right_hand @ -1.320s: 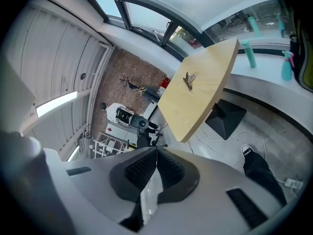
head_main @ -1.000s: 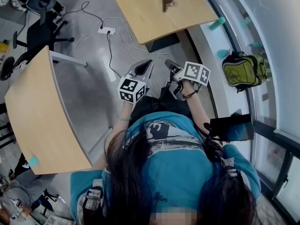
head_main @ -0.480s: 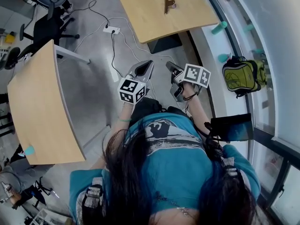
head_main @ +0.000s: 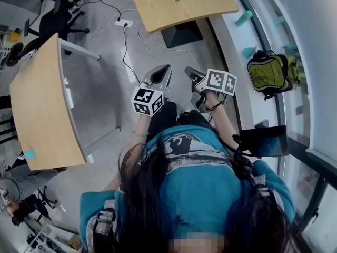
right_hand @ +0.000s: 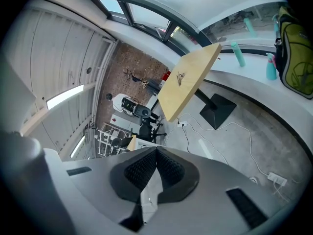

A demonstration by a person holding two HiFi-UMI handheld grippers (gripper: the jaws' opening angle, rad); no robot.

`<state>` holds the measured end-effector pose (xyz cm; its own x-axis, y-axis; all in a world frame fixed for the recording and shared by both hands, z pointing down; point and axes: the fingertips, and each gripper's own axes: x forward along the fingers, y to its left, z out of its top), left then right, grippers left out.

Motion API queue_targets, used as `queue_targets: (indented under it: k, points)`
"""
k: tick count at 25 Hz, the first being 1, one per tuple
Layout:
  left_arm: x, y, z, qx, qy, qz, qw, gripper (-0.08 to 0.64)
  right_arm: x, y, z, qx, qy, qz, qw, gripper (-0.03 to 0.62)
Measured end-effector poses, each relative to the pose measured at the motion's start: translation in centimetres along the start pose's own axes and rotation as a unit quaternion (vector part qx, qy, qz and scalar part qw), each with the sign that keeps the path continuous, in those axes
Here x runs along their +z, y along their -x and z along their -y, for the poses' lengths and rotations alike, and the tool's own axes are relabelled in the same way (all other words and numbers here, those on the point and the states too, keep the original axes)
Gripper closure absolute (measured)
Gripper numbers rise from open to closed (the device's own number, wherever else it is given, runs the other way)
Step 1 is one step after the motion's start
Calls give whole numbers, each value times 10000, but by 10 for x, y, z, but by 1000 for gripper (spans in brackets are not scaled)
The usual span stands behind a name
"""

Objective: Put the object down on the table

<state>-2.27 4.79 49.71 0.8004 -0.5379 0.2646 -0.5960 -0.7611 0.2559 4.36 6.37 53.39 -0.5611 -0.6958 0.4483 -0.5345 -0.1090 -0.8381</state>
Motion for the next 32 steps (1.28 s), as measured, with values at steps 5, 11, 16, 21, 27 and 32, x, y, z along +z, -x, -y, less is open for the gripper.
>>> queue_targets:
  k: [5,11,16,21,27,32]
  points:
    - [-20,12,39,87,45,-11,10000,558,-25,32,11,59,81,-156,9998,580]
    - [-31,25,69,194,7,53,9998,558,-44,58,14,176,231,-251,9993,580]
    - [-33,34,83,229,-44,106,9997,558,-53,74,11,276,314,-215,9989,580]
    - [-37,38,96,213,-129,109,9996,558,-60,88,8,375,392,-166,9984,580]
    - [-38,39,106,158,-183,165,9996,558,-63,98,9,381,492,-128,9980,580]
    - [-36,39,112,113,-219,185,9995,558,-61,101,9,375,532,-108,9978,580]
